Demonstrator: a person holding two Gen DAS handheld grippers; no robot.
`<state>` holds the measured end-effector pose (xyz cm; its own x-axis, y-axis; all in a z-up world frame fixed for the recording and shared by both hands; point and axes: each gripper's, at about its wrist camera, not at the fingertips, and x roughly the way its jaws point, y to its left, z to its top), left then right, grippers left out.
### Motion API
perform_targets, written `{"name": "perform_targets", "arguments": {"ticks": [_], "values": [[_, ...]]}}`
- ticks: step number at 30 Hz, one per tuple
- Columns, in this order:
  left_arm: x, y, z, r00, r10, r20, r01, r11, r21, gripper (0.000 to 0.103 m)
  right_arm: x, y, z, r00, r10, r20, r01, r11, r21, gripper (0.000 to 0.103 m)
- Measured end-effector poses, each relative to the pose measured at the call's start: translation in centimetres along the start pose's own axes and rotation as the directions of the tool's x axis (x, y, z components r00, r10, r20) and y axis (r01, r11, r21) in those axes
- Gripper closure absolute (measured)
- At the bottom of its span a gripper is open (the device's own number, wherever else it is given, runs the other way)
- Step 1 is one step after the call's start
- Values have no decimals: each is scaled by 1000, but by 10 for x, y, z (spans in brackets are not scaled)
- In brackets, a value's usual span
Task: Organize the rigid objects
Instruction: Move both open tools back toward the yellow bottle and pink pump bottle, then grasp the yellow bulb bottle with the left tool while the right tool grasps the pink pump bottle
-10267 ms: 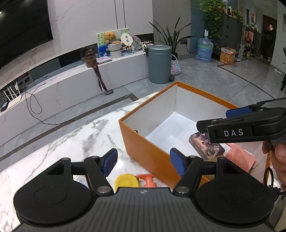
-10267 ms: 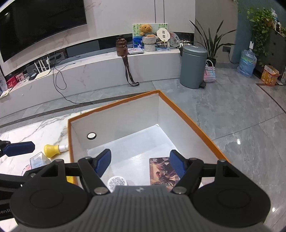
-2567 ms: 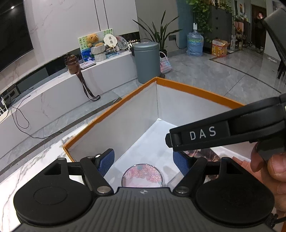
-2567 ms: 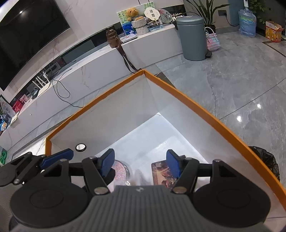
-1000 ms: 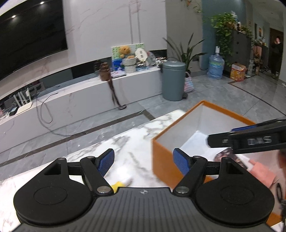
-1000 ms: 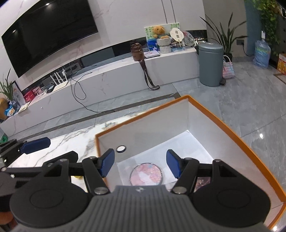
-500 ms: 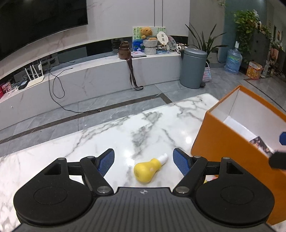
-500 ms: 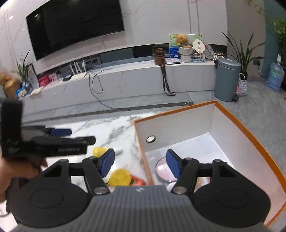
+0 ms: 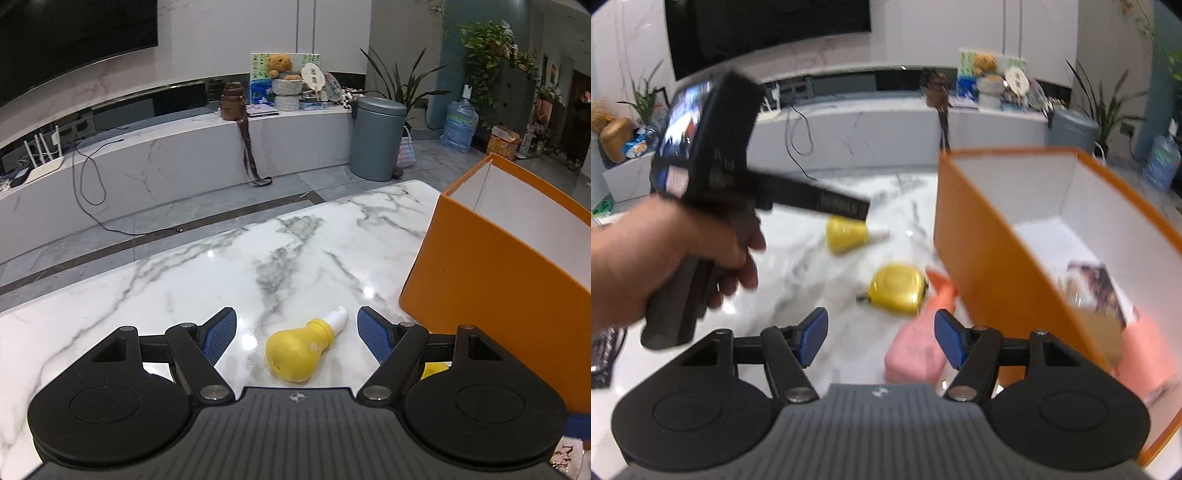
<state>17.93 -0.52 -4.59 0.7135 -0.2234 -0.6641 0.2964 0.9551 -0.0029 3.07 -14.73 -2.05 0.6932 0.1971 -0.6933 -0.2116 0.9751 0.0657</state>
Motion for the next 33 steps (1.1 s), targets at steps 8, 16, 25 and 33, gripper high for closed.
{"name": "perform_targets", "arguments": {"ticks": [8,16,25,33], "values": [[19,9,-7,996,-72,-48,69,996,-52,21,17,1,-18,998,-56,-26,56,998,-5,39],[32,-3,-14,992,-80,-98,82,997,12,29,32,-2,-17,997,-54,-61,53,998,-17,38],[31,-12,-16,991,-55,-124,64,996,64,60,42,-4,-19,994,-65,-86,63,998,-26,39],[27,-10,-17,986,-80,-145,91,993,74,60,55,-3,-17,991,-83,-100,79,996,-46,42]]}}
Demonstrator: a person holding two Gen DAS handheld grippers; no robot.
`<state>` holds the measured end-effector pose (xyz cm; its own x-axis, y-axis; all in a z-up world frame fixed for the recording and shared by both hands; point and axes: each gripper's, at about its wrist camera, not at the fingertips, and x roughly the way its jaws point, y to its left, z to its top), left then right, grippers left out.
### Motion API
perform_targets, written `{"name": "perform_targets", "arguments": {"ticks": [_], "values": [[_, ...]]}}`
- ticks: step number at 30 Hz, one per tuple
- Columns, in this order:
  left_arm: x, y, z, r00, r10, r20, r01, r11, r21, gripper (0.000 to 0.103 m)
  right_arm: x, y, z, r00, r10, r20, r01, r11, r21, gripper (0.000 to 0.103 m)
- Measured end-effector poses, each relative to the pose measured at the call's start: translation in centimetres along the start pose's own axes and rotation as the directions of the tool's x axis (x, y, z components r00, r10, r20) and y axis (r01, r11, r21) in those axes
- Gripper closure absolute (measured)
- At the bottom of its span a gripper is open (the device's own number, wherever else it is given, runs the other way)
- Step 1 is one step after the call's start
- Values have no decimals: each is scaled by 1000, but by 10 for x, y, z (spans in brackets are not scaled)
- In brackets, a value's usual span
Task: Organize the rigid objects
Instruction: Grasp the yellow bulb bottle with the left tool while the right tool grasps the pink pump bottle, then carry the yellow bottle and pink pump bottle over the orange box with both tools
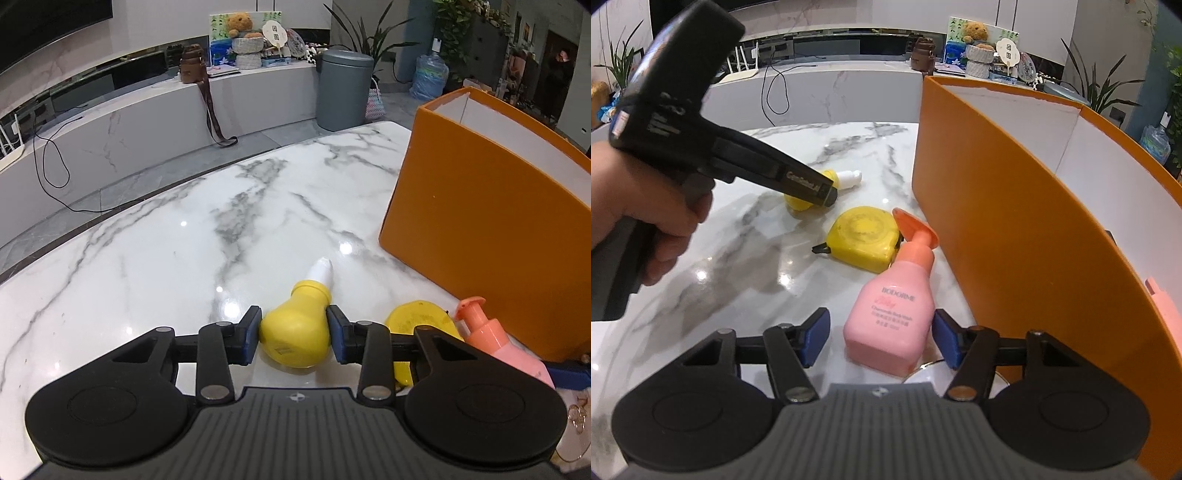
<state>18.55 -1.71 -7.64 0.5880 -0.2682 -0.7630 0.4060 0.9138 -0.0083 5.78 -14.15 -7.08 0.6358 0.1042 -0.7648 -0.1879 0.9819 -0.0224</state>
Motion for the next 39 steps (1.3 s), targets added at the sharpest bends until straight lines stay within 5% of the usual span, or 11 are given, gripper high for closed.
{"name": "perform_targets", "arguments": {"ticks": [17,39], "values": [[-22,10,3,1000,7,22,-7,1000,-2,60,18,-9,13,998,30,-51,-28,998,49,53],[-57,13,22,997,29,76,-26,998,-51,60,-25,-14,27,991,134,-15,-133,988,83,60]]}}
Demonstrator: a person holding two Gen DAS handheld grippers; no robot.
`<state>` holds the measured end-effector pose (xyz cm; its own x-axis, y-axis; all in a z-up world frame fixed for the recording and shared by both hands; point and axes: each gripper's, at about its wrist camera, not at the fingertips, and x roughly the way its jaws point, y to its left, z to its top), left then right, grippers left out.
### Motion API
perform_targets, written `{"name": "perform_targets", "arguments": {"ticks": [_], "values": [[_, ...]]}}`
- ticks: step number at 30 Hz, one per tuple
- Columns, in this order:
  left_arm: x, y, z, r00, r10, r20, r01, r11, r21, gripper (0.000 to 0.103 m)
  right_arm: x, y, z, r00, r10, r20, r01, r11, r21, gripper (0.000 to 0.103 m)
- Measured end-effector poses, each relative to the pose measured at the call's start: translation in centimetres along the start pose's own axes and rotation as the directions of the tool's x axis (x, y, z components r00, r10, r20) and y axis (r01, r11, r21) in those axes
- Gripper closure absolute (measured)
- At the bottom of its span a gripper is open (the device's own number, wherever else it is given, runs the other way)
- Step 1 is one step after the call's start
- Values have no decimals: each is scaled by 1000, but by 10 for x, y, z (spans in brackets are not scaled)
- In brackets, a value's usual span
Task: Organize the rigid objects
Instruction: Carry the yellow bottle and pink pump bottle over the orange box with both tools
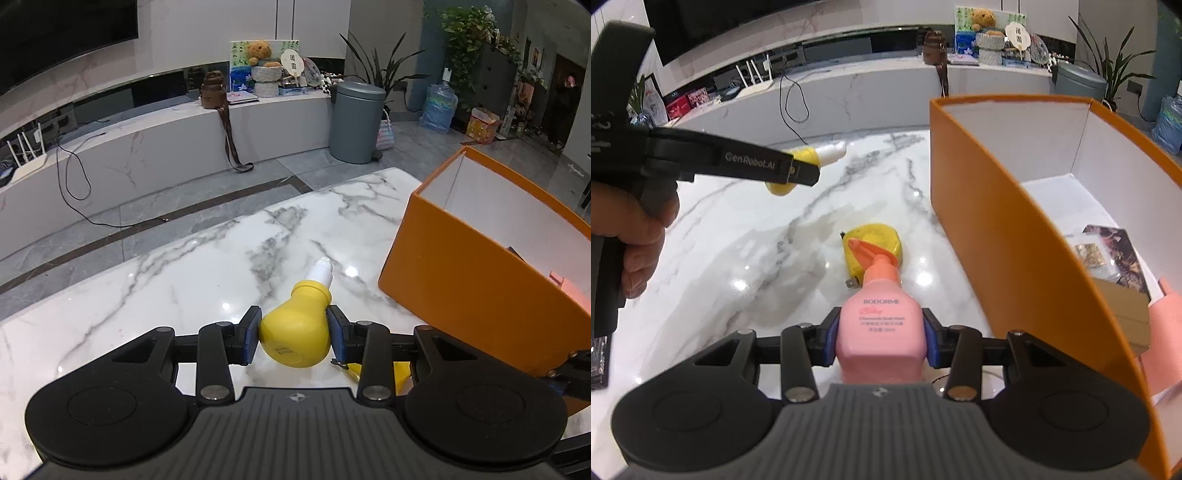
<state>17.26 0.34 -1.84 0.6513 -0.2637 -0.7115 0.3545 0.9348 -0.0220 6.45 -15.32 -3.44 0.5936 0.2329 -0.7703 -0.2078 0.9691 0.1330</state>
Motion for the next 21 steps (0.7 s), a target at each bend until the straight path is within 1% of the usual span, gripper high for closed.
{"name": "perform_targets", "arguments": {"ticks": [6,10,14,21], "values": [[-15,-2,11,999,3,51,-2,1000,-22,60,-26,-6,13,996,5,84,-5,1000,2,60],[-25,-12,18,996,-6,91,6,1000,-4,60,-43,-14,24,989,4,146,-5,1000,5,60],[-29,-25,24,993,-19,114,16,1000,24,60,-58,-24,34,977,0,212,-3,1000,13,60],[-24,-54,32,991,-55,120,48,997,61,60,-69,-51,48,966,-42,257,24,997,72,60]]}}
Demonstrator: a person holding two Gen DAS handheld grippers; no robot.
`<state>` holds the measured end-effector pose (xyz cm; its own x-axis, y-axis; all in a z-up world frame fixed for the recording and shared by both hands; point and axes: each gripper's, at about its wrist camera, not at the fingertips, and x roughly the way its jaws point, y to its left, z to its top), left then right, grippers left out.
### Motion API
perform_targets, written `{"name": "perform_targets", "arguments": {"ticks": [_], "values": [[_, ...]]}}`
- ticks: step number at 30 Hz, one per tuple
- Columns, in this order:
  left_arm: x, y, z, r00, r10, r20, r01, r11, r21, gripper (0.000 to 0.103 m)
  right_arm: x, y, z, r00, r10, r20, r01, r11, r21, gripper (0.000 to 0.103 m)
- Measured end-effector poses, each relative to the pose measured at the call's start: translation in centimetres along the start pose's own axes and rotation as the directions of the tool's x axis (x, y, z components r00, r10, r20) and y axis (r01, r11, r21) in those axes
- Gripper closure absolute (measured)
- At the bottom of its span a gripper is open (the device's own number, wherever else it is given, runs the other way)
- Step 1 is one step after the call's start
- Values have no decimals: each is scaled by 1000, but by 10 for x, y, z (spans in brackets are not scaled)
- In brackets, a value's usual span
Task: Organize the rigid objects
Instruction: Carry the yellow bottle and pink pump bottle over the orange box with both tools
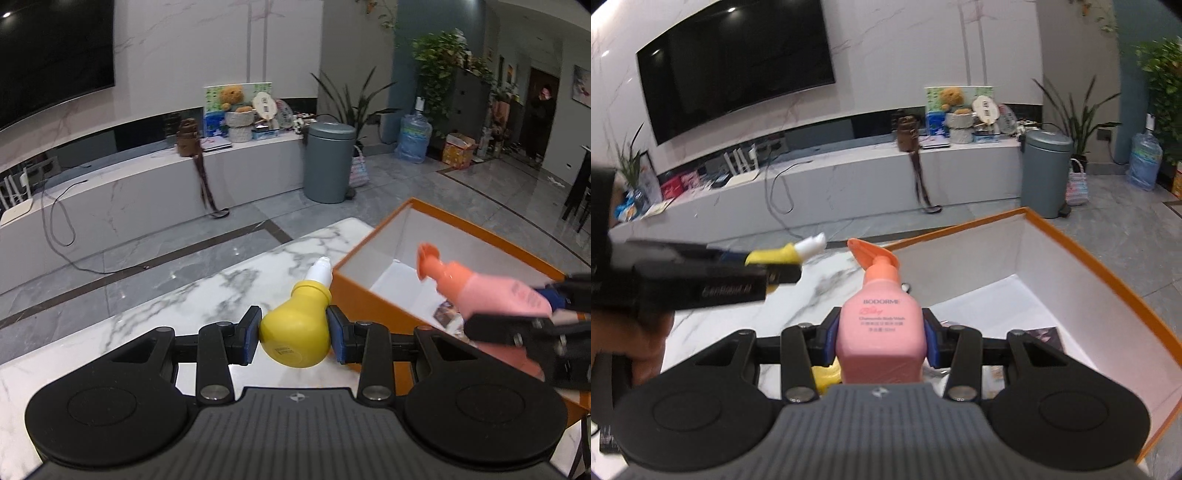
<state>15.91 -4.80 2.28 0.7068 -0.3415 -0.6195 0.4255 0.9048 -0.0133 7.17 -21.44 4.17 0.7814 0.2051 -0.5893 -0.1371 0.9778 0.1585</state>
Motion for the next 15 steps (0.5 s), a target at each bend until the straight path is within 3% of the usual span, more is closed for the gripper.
{"name": "perform_targets", "arguments": {"ticks": [15], "values": [[24,-68,17,996,-89,5,88,992,88,60,10,-84,20,991,-134,-20,135,983,122,60]]}}
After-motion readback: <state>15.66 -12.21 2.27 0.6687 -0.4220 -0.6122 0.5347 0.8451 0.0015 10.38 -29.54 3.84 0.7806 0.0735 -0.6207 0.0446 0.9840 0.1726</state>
